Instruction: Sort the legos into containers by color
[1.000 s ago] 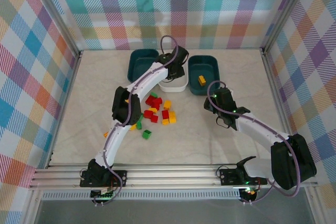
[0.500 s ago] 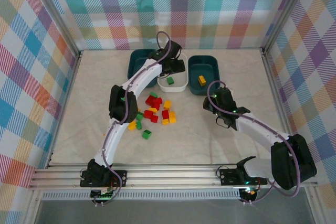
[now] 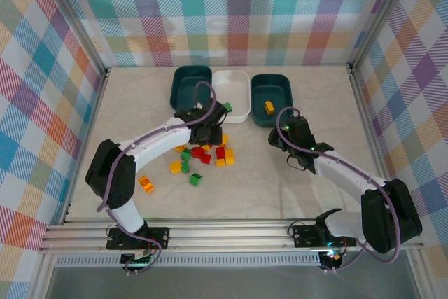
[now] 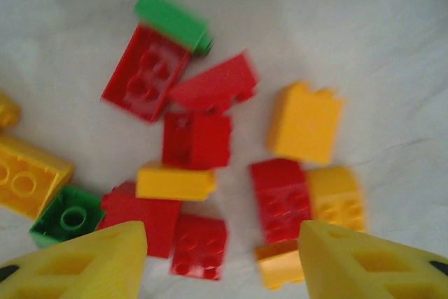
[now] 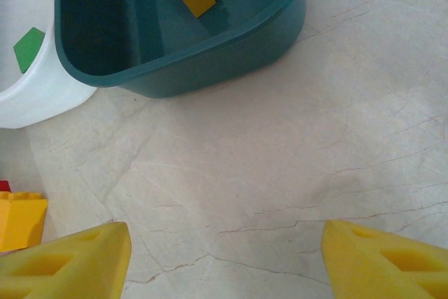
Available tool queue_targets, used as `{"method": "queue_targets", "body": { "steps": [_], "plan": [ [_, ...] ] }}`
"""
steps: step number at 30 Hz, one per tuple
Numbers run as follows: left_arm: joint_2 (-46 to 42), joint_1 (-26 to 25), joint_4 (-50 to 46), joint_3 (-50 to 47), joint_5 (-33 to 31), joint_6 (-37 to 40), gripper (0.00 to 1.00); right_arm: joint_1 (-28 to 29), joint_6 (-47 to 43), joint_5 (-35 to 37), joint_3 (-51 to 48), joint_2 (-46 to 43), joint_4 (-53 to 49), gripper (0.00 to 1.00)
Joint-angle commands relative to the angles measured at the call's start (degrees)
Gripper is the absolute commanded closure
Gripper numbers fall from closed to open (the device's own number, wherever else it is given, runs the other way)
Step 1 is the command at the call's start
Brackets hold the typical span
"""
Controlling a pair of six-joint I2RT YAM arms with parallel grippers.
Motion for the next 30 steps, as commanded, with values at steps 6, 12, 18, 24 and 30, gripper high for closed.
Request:
{"method": "queue_targets", "body": {
  "steps": [6, 12, 18, 24, 30],
  "plan": [
    [-2.6, 0.0, 1.9, -6.4, 1.0, -1.1, 0.41, 0.2, 1.4, -2.6, 0.4, 0.8, 1.5, 0.28],
    [-0.9, -0.1, 1.5, -6.9, -0.5, -1.6, 0.41, 0.2, 1.3, -2.5, 0.5, 0.5, 1.3, 0.28],
    [-0.4, -3.9, 2.5, -8.0, -0.1, -1.5, 0.39, 0.2, 1.2, -2.5, 0.5, 0.5, 1.2, 0.27],
    [3.0, -4.0, 3.1, -7.9, 0.1, -2.9, 0.39, 0.2, 1.1, -2.3, 0.4, 0.2, 1.1, 0.27],
    [5.6, -3.9, 1.0, -6.8, -1.0, -4.6, 0.39, 0.2, 1.0, -2.1, 0.5, 0.6, 1.2, 0.26]
  ]
}}
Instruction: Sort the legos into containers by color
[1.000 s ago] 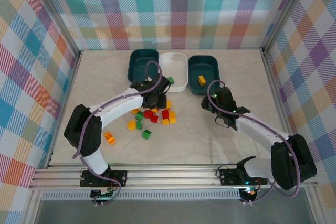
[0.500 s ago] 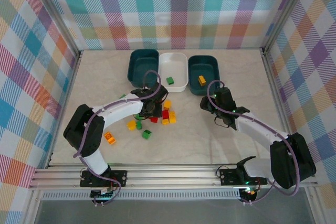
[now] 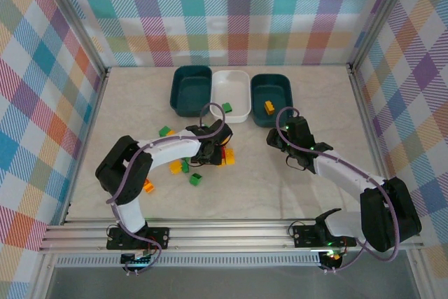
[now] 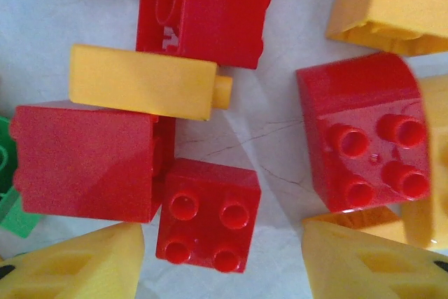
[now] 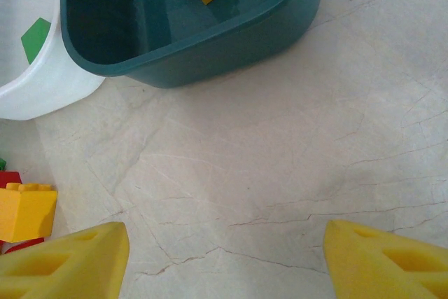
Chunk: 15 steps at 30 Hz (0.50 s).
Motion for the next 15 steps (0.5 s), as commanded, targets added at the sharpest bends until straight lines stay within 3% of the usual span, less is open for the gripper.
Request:
{"method": "queue_targets", "body": {
  "steps": [1, 6, 15],
  "plan": [
    [0.9, 0.1, -2.1, 0.4, -1.0, -1.9, 0.38, 0.2, 0.5, -0.4, 0.5, 0.1, 1.0, 0.26],
    [2.8, 0.1, -0.2, 0.4, -1.0, -2.0, 0.39, 0.2, 0.4, -0.3, 0.5, -0.1, 0.9, 0.26],
    [3.9, 0.0, -0.8, 3.2, -2.1, -1.3, 0.59, 0.2, 0.2, 0.1, 0.5, -0.4, 0.5, 0.26]
  ]
}}
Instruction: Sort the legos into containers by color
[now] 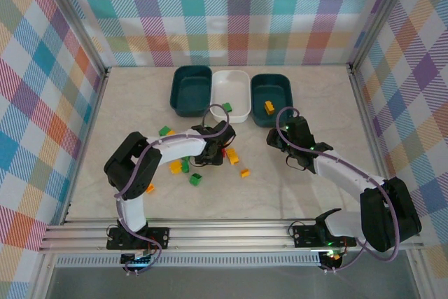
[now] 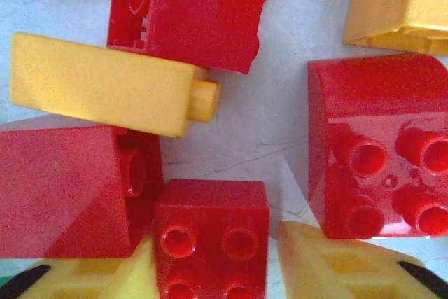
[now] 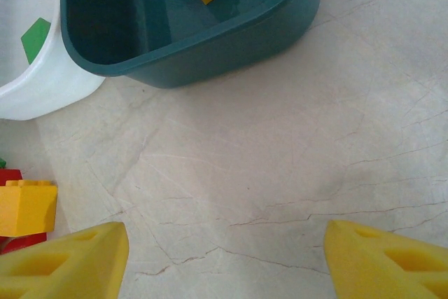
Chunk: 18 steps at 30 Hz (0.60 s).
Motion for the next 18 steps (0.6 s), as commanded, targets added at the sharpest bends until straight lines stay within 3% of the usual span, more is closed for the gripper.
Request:
{"method": "queue_targets", "body": {
  "steps": [1, 7, 11, 14, 18],
  "plan": [
    [-0.7, 0.1, -1.6, 1.2, -1.4, -0.2, 0.63, 0.2, 0.0, 0.5, 0.5, -0.8, 0.3, 0.26],
    [-6.7, 0.0, -6.5, 5.4, 2.3, 1.9, 0.77, -0.9, 0.6, 6.2, -0.3, -6.4, -1.8, 0.22],
    [-10.3, 0.6, -11.8, 13.3, -0.6, 5.3, 0.78, -1.5, -2.3, 7.1, 5.7, -4.7, -7.4, 0.21],
    [-9.1, 5.2, -14.5, 20.5, -0.1, 7.9, 0.80, -2.1, -2.4, 7.3, 9.9, -1.9, -11.9, 0.21],
    [-4.6, 14.2, -14.5, 28.0, 6.0, 9.9, 0.82, -2.3, -2.8, 5.3, 12.8, 0.4, -15.2, 0.21]
  ]
}}
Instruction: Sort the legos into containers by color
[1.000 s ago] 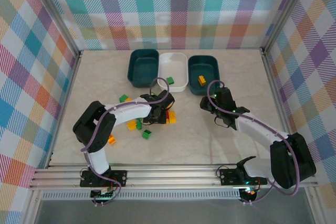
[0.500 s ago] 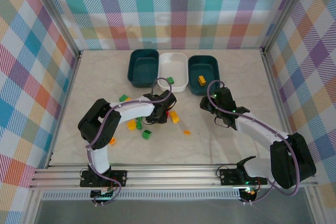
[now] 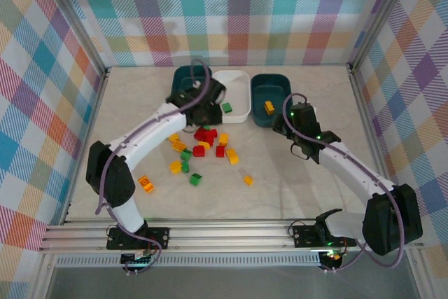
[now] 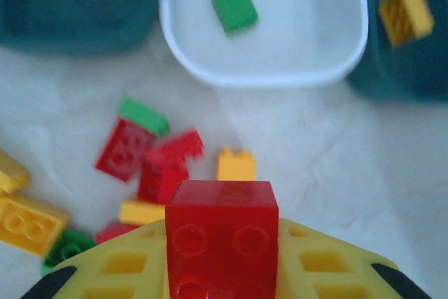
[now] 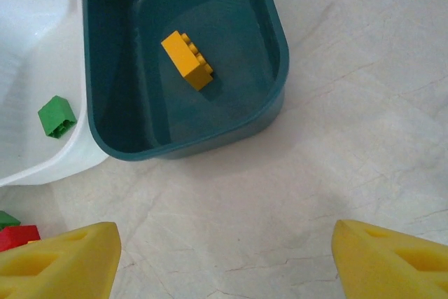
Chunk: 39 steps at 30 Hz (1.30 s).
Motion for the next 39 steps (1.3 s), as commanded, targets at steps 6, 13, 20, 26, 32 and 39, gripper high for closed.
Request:
{"method": "queue_targets", "body": {
  "steps": [6, 13, 20, 26, 32, 39],
  "plan": [
    [10.5, 13.2, -3.7, 11.3, 8.1, 5.6, 0.84, -0.6, -2.2, 0.8, 3.4, 4.2, -9.7, 0.20],
    [15.6, 18.2, -2.0, 14.2, 12.3, 5.3, 0.84, -0.7, -3.1, -1.1, 8.6, 7.2, -14.3, 0.20],
    [27.6, 22.2, -5.4, 27.0, 16.7, 5.8, 0.83, -0.8, -4.8, -2.5, 10.6, 8.7, -16.7, 0.20],
    [39.8, 22.4, -8.4, 40.9, 16.9, 7.1, 0.78, -0.7, -7.2, -6.1, 15.1, 15.3, -15.7, 0.20],
    [43.1, 22.4, -6.7, 44.1, 14.8, 5.5, 0.52, -0.8, -7.5, -10.6, 15.4, 16.9, -13.6, 0.20],
    [37.8, 22.4, -7.2, 45.8, 19.2, 5.4, 0.18, 2.4, -13.0, -16.1, 14.0, 15.9, -16.2, 0.20]
  ]
}}
